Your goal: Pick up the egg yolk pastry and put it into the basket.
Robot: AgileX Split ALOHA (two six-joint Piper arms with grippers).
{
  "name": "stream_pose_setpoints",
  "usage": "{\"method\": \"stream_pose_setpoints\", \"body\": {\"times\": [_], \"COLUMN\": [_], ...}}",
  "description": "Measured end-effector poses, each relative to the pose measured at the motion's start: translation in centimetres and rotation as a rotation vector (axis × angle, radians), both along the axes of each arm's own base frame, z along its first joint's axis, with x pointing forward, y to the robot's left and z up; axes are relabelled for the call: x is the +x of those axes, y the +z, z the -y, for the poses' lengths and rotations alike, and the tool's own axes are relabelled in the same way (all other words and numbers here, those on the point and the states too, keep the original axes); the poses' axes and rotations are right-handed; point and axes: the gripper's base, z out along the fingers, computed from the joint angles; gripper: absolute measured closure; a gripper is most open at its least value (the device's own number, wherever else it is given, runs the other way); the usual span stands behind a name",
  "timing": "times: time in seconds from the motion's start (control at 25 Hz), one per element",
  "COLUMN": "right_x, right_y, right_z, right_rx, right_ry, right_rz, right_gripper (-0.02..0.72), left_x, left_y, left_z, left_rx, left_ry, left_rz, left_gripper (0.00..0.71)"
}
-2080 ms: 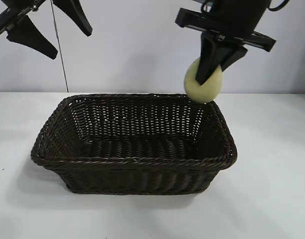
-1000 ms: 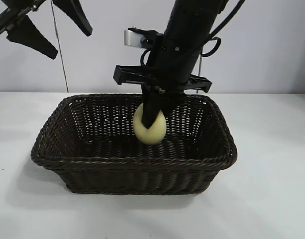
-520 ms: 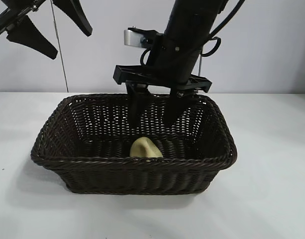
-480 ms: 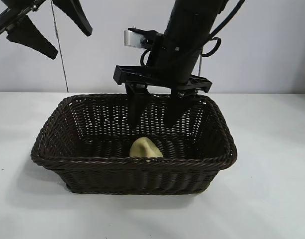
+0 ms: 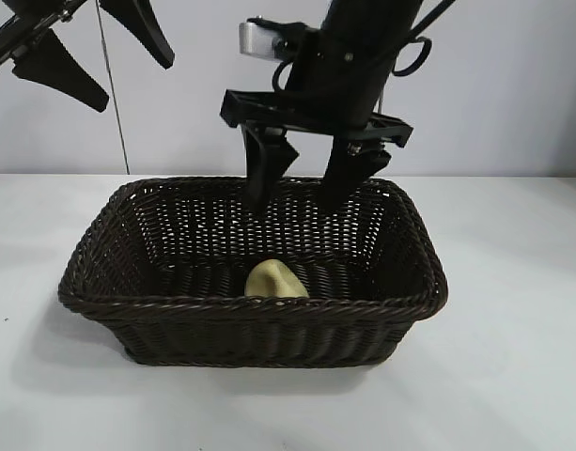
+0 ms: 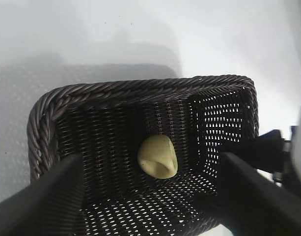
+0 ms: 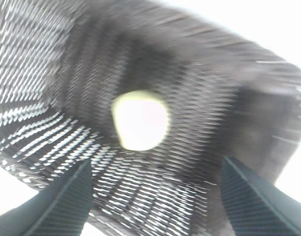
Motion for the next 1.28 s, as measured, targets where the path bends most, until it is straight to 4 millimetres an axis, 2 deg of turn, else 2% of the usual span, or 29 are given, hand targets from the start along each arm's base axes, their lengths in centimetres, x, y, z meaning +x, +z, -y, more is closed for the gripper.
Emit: {"method": "stream_pose_setpoints", "body": {"times": [0.28,0.6,0.72,0.88,1.28], "right_x": [1.0,2.5,2.9,3.0,2.8], "right_y": [3.2,4.9,5.9,6.7,6.7], "right_z": [5.1,10.4,11.7,12.2,12.2], "right_rx": [0.021,0.030,0.040,0.048,0.044], "right_ry": [-0.117,-0.251,-0.284,-0.295,-0.288], "right_rz": [0.045,0.069,0.085,0.093,0.067], "right_gripper": [0.175,0.175,0.175,0.175,0.175], "left_x": [0.0,0.0,0.0,0.0,0.0], "left_y": [0.0,0.0,0.0,0.0,0.0], "left_z": [0.0,0.0,0.0,0.0,0.0], "left_rx": [0.000,0.000,0.000,0.000,0.000], "left_ry": [0.000,0.000,0.000,0.000,0.000], "left_rz": [0.000,0.000,0.000,0.000,0.000], "left_gripper": [0.169,0.169,0.169,0.169,0.169]}}
